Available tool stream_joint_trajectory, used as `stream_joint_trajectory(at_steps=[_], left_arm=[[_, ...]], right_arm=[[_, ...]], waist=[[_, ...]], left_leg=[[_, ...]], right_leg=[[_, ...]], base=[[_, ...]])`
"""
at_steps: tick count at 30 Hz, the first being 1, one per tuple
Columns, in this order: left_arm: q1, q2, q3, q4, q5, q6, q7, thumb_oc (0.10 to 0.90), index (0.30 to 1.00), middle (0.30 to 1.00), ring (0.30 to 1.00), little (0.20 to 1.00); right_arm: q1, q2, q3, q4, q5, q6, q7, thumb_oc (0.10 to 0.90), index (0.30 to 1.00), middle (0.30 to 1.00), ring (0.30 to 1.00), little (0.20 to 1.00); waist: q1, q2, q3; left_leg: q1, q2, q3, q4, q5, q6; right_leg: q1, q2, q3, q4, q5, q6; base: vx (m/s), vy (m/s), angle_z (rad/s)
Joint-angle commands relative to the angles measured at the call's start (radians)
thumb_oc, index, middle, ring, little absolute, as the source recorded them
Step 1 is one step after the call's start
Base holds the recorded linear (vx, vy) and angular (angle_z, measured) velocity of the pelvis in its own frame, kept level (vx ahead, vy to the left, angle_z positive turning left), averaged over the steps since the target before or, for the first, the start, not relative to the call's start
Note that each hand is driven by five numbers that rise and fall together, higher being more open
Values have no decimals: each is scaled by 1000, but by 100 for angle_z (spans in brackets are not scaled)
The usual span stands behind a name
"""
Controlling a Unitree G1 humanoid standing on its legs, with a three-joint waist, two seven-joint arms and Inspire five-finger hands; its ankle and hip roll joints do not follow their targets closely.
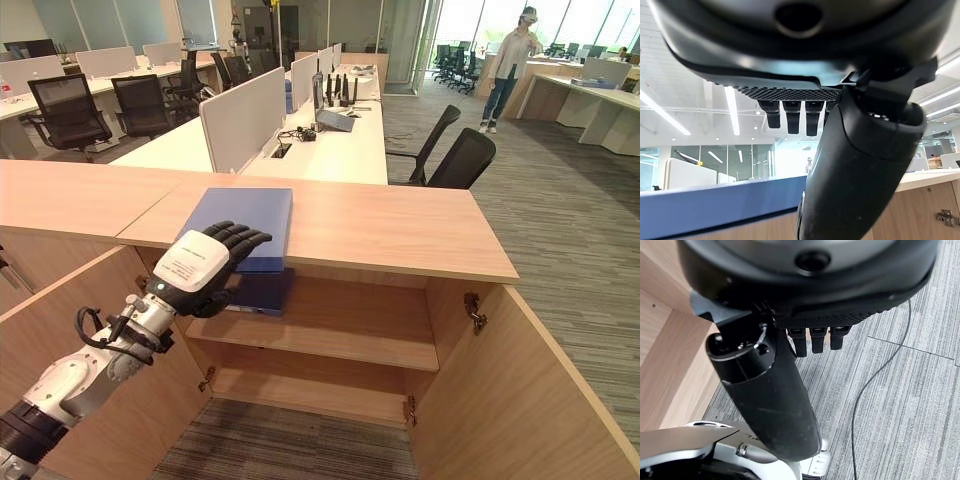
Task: Put the empty folder in the office cabinet
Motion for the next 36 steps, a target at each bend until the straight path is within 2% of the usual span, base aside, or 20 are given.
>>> stream_joint_trajectory(at_steps=[1,7,10,16,25,36], left_arm=[[-202,-14,62,10,-29,29,63,800,900,900,900,900],[-230,-52,64,84,-39,64,72,800,900,900,900,900],[-249,-51,58,113,-24,78,80,800,900,900,900,900],[-371,-27,26,233,15,136,107,800,900,900,900,900],[-438,-25,-33,309,29,149,104,800,900,900,900,900],[-404,-59,-48,340,3,141,75,800,900,900,900,900]], right_arm=[[-84,-54,24,40,-21,-11,-16,800,900,900,900,900],[-88,-55,24,38,-18,-9,-17,800,900,900,900,900],[-90,-59,26,28,-17,-12,-19,800,900,900,900,900],[-91,-67,44,22,-21,-14,-10,800,900,900,900,900],[-91,-73,51,32,-23,-14,-6,800,900,900,900,900],[-88,-74,44,36,-22,-10,-11,800,900,900,900,900]], waist=[[-7,22,-7],[-12,22,-6],[-15,24,-5],[-28,26,-8],[-37,27,-8],[-38,24,-4]], left_leg=[[-40,-30,-51,-2,-64,10],[-36,-29,-48,-2,-65,11],[-36,-30,-46,-2,-65,11],[-30,-29,-32,-2,-66,10],[-30,-28,-22,-2,-68,11],[-25,-28,-16,-2,-69,12]], right_leg=[[79,4,22,8,-170,80],[82,4,30,8,-171,79],[82,4,33,8,-170,80],[82,6,43,8,-168,82],[79,5,49,8,-163,86],[84,6,52,8,-165,87]], base=[[0,0,0],[0,0,0],[0,0,0],[0,0,0],[0,0,0],[0,-2,-6]])
